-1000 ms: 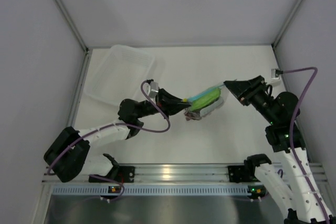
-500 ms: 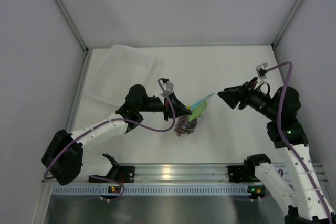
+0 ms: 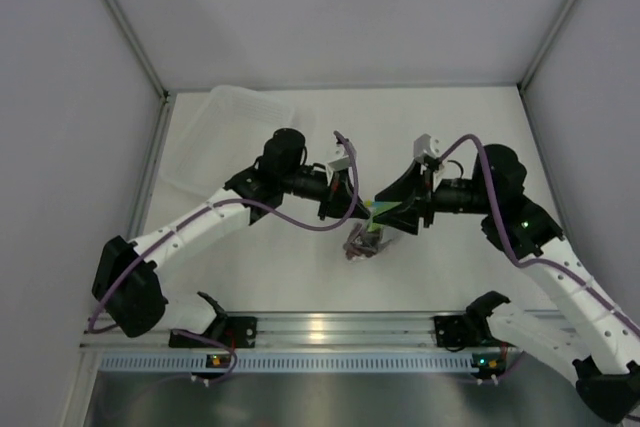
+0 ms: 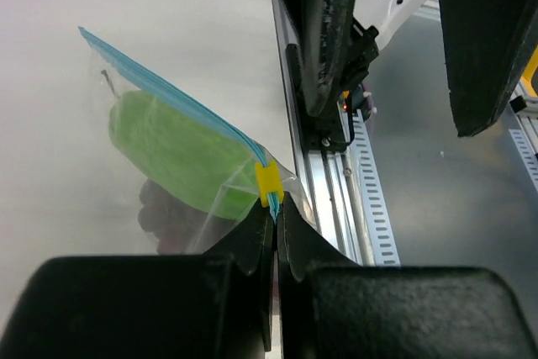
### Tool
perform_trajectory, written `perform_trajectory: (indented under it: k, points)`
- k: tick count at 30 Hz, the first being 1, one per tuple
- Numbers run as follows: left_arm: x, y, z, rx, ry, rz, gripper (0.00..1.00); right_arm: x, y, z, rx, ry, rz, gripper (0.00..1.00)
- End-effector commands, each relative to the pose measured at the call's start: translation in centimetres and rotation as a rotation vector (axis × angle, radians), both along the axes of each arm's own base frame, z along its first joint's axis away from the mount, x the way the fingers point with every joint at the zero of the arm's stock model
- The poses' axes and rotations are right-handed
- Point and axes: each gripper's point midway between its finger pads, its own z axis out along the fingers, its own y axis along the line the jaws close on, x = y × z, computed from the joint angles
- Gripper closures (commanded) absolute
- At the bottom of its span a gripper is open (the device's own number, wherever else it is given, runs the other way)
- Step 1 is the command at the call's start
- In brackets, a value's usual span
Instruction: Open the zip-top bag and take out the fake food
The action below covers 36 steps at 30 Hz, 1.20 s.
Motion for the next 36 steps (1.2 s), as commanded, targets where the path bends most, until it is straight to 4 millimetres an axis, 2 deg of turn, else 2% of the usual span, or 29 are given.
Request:
perform_trajectory:
  k: [1, 3, 7, 11, 15, 20, 25, 31, 36]
  points:
    - [-0.6, 0.2, -0.1, 0.093, -0.013, -0.028, 1.00, 1.3, 0.5, 1.2, -0.061, -0.178, 0.020, 0.49]
    - [-0.8, 0.5, -0.2, 0.121, -0.007, -0.027, 1.00, 1.7, 0.4, 1.4, -0.078, -0.184, 0.007, 0.50]
    - [-1.8, 1.2, 1.3, 0.107, -0.030, -0.048, 1.00, 1.7, 0.8, 0.8, -0.080, -0.173, 0.039, 0.51]
    - [-2.7, 1.4, 2.5, 0.083, -0.027, -0.082, 1.00, 0.2, 1.7, 1.1, -0.031, -0.147, 0.160, 0.52]
    - [-3.0, 1.6, 2.9, 0.076, -0.035, -0.083, 1.00, -0.1, 2.4, 1.4, -0.003, -0.127, 0.201, 0.52]
    - [-3.3, 1.7, 3.6, 0.061, -0.044, -0.095, 1.00, 0.6, 3.5, 0.2, -0.041, -0.092, 0.185, 0.59]
    - [-3.5, 1.6, 3.9, 0.054, -0.055, -0.098, 1.00, 0.4, 4.1, -0.4, -0.065, -0.078, 0.204, 0.60]
    - [-3.8, 1.8, 4.7, 0.038, -0.077, -0.104, 1.00, 0.4, 4.2, -1.1, -0.082, -0.068, 0.199, 0.67]
    - [-3.9, 2.0, 4.9, 0.033, -0.089, -0.102, 1.00, 0.5, 4.1, -1.2, -0.087, -0.074, 0.185, 0.79]
